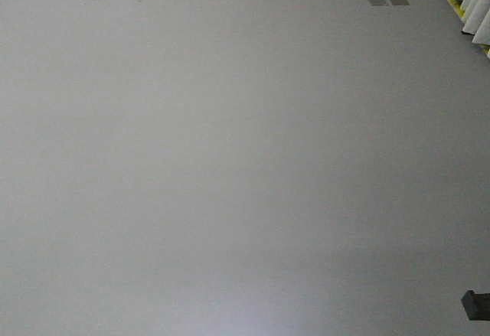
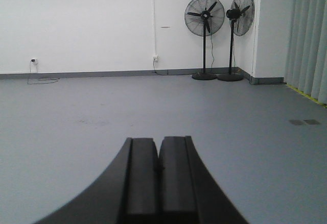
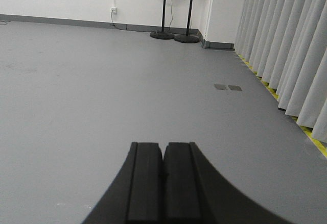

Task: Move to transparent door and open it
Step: 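Drive the base across the grey floor, turning toward the glass door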

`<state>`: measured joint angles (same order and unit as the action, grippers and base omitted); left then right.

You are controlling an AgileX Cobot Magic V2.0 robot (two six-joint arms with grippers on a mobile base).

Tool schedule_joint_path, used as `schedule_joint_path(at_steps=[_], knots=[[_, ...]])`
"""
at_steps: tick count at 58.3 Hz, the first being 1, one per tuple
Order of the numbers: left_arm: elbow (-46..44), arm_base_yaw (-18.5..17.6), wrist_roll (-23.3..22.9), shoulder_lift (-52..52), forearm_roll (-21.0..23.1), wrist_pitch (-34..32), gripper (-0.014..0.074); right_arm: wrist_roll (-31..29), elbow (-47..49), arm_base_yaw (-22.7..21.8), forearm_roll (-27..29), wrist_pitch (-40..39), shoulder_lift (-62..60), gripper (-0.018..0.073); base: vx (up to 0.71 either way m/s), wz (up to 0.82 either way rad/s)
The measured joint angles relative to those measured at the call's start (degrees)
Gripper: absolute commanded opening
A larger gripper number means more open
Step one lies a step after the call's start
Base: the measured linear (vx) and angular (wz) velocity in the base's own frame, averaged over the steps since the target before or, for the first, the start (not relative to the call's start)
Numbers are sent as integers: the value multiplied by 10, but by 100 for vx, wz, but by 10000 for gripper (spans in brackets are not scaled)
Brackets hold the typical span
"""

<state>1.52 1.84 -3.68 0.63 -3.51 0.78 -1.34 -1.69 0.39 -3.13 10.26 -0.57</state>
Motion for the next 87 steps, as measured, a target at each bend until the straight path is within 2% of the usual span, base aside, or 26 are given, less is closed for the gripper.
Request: schedule_joint_path(at_steps=[46, 87], knots=[[0, 0, 0, 0, 0, 0, -6, 0, 0, 0, 0, 0, 0, -5, 8, 3], [0, 0, 0, 0, 0, 0, -6, 0, 0, 0, 0, 0, 0, -5, 40, 13]])
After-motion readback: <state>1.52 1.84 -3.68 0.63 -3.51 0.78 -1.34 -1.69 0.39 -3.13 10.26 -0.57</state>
